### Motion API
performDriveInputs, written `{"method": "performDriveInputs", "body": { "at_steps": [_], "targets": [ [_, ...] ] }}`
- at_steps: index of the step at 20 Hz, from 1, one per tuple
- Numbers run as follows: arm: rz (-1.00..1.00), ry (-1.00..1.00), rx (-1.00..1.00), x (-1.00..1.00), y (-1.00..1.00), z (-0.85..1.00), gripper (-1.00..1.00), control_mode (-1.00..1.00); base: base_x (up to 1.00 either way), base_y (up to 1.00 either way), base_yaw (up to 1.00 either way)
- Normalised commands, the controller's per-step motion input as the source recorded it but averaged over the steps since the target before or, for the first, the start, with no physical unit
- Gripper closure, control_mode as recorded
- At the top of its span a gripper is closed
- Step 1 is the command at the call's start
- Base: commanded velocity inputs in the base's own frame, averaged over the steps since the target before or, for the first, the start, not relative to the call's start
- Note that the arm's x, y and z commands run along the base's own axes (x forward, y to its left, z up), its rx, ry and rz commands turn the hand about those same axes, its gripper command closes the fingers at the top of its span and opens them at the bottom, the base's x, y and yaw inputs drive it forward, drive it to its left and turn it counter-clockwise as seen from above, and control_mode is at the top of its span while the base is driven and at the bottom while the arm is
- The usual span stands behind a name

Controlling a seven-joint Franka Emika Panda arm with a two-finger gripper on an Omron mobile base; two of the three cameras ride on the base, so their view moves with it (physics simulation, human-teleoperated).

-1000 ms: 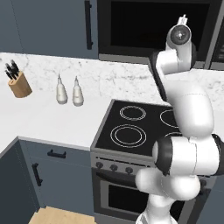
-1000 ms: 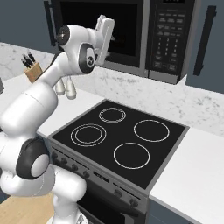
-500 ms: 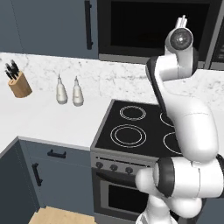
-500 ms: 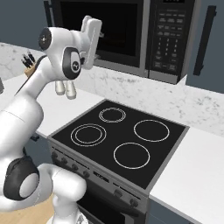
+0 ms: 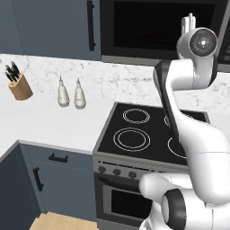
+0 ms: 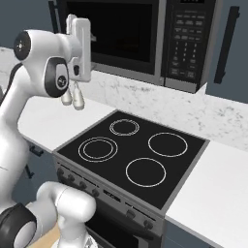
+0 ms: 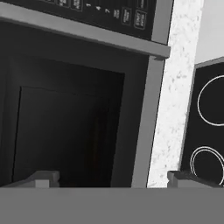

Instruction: Pick the corn from the sink and place it in the bowl. Then pick the bowl and place it in the microwave. Then close the microwave door and press the start button.

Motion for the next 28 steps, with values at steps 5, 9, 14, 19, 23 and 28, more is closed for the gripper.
{"method": "performDriveInputs", "body": {
  "at_steps": [5,9,14,19,23,28],
  "targets": [
    [0.11,0.35,-0.38,-0.51,0.28,0.03,1.0,-1.0,0.0,0.0,0.0],
    [0.06,0.33,-0.4,-0.47,0.18,0.0,1.0,-1.0,0.0,0.0,0.0],
    [0.03,0.1,-0.29,-0.52,-0.01,0.02,1.0,-1.0,0.0,0.0,0.0],
    [0.13,0.0,-0.34,-0.67,-0.08,-0.07,1.0,-1.0,0.0,0.0,0.0],
    [0.15,-0.05,-0.37,-0.43,-0.04,-0.12,1.0,-1.0,0.0,0.0,0.0],
    [0.13,-0.07,-0.31,-0.08,-0.27,-0.2,1.0,-1.0,0.0,0.0,0.0]
  ]
}}
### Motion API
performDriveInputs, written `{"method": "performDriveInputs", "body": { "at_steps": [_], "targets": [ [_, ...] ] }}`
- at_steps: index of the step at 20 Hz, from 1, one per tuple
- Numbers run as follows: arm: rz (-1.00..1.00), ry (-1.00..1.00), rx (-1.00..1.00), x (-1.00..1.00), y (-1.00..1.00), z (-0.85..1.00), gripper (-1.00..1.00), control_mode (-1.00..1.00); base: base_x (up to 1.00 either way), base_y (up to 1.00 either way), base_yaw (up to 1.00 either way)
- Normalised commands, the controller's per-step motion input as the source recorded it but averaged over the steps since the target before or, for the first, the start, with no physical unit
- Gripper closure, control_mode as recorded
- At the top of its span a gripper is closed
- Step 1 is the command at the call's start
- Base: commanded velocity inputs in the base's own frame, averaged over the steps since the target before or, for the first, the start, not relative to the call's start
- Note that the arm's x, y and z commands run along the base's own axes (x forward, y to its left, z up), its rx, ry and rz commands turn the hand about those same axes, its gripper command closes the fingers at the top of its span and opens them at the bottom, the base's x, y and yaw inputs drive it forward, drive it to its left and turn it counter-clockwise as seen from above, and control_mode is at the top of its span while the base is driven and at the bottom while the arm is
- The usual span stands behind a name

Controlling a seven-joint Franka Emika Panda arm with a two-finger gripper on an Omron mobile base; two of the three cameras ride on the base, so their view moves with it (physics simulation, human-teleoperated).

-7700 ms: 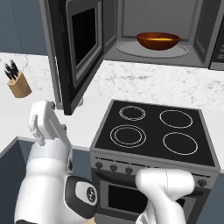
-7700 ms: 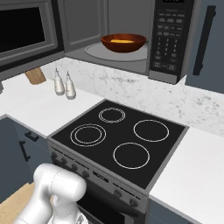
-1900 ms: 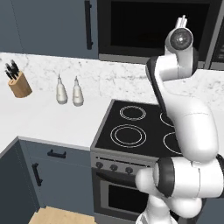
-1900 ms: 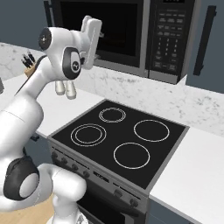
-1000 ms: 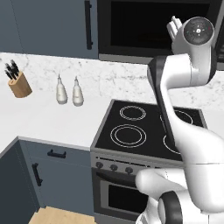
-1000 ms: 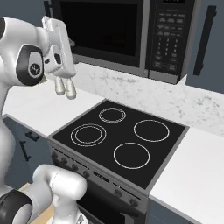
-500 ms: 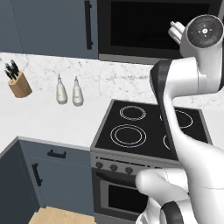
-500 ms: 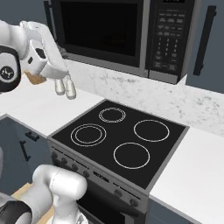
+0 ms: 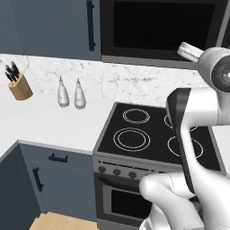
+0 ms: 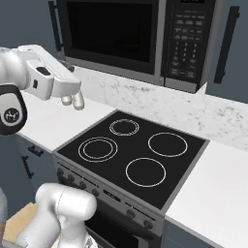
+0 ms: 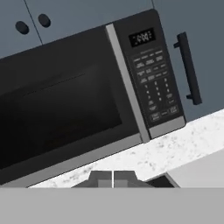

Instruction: Pick the corn from the sink and place it in the bowl. Then pick the bowl and place it in the microwave. Then close the microwave door and press the start button.

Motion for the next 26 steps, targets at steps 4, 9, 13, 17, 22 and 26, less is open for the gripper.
{"method": "performDriveInputs", "body": {
  "at_steps": [4,9,13,17,22,26],
  "targets": [
    [0.09,-0.01,-0.04,0.15,-0.41,-0.04,1.0,-1.0,0.0,0.0,0.0],
    [0.02,0.0,0.0,0.24,-0.42,0.0,1.0,-1.0,0.0,0.0,0.0],
    [0.0,0.0,-0.06,0.2,-0.46,-0.03,1.0,-1.0,0.0,0.0,0.0],
    [0.0,0.09,-0.29,0.01,-0.31,-0.13,1.0,-1.0,0.0,0.0,0.0],
    [0.0,0.01,-0.3,0.01,-0.41,-0.19,1.0,-1.0,0.0,0.0,0.0],
    [0.01,-0.02,-0.12,0.02,-0.32,-0.12,1.0,-1.0,0.0,0.0,0.0]
  ]
}}
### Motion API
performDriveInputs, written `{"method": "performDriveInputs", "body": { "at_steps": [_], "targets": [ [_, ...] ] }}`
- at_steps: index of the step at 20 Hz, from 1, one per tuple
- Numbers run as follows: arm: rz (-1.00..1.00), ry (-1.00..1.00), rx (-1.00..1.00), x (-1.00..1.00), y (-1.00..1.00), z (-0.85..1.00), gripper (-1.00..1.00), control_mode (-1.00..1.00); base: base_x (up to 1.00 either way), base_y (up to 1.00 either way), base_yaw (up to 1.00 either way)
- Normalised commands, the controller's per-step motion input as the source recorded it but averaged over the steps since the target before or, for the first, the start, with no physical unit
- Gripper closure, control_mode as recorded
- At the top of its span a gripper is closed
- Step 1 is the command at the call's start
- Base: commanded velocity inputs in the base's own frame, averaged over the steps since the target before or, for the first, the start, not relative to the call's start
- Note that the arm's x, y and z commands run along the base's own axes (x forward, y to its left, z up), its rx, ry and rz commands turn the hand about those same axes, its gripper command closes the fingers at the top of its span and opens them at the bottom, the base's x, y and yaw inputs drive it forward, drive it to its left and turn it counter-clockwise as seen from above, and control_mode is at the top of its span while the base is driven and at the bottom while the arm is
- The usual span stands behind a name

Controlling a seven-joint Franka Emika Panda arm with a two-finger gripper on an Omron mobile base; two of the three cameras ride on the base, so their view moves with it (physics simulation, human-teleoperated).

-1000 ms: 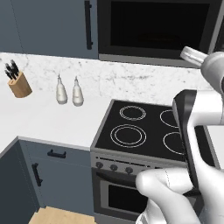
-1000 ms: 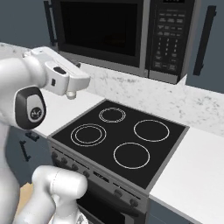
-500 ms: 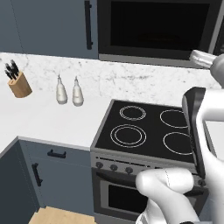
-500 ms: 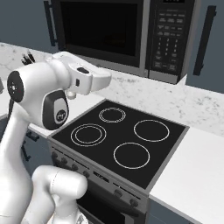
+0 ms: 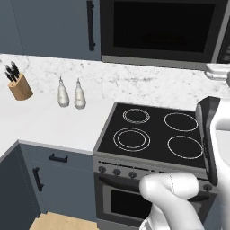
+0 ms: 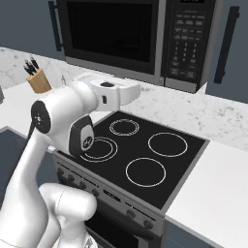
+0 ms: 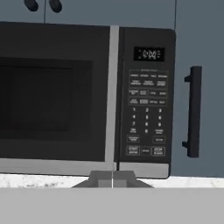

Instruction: Pick the corn from the sink and place it in the bowl. Then pick the bowl and place it in the microwave. Then close the microwave door and press the start button.

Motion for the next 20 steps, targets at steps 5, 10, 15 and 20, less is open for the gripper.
{"method": "performDriveInputs", "body": {
  "at_steps": [5,10,15,20],
  "targets": [
    [0.02,-0.01,0.0,0.18,-0.24,-0.1,1.0,-1.0,0.0,0.0,0.0],
    [0.02,0.0,0.0,0.27,-0.29,-0.05,1.0,-1.0,0.0,0.0,0.0],
    [0.0,0.0,0.0,0.44,-0.28,-0.03,1.0,-1.0,0.0,0.0,0.0],
    [0.0,0.0,0.0,0.47,-0.27,0.0,1.0,-1.0,0.0,0.0,0.0]
  ]
}}
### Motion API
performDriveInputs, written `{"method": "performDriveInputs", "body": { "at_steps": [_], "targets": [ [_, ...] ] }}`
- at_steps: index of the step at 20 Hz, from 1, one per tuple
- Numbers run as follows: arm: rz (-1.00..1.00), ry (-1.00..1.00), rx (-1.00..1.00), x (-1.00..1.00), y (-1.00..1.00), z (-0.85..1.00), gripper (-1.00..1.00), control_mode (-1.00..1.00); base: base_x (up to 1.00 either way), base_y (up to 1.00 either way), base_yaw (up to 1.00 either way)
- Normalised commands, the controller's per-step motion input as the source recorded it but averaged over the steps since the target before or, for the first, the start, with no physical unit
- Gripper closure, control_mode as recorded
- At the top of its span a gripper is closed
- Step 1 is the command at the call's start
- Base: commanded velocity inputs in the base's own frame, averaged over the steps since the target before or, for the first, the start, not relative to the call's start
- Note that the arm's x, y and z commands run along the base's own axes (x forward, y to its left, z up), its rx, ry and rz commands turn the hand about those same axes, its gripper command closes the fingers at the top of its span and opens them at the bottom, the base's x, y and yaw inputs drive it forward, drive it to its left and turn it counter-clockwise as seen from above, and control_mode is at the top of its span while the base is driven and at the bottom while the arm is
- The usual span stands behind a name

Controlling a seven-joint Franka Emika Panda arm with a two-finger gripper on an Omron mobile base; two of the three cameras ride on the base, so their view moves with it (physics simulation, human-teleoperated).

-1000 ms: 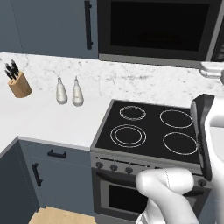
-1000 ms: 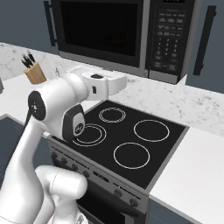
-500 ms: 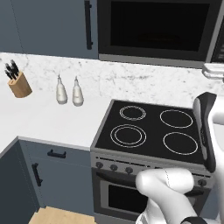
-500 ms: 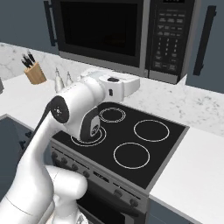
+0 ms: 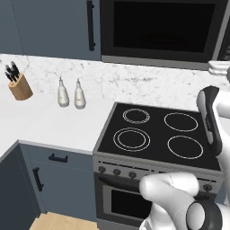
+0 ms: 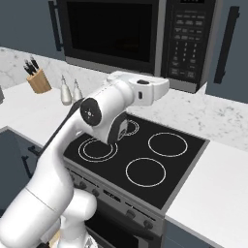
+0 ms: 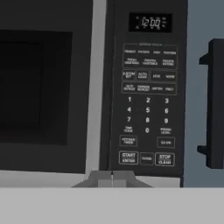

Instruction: Pick the corn from the sink and place it in the bowl. Then pick the bowl and place it in the microwave. Then close the microwave door and press the start button.

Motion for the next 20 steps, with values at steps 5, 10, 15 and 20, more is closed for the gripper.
{"method": "performDriveInputs", "body": {
  "at_steps": [5,10,15,20],
  "targets": [
    [0.04,0.01,0.01,0.06,-0.24,0.0,1.0,-1.0,0.0,0.0,0.0],
    [0.08,0.07,0.01,0.01,-0.27,-0.04,1.0,-1.0,0.0,0.0,0.0],
    [0.09,0.05,0.04,0.03,-0.35,-0.07,1.0,-1.0,0.0,0.0,0.0],
    [0.02,0.0,0.04,0.24,-0.21,0.0,1.0,-1.0,0.0,0.0,0.0]
  ]
}}
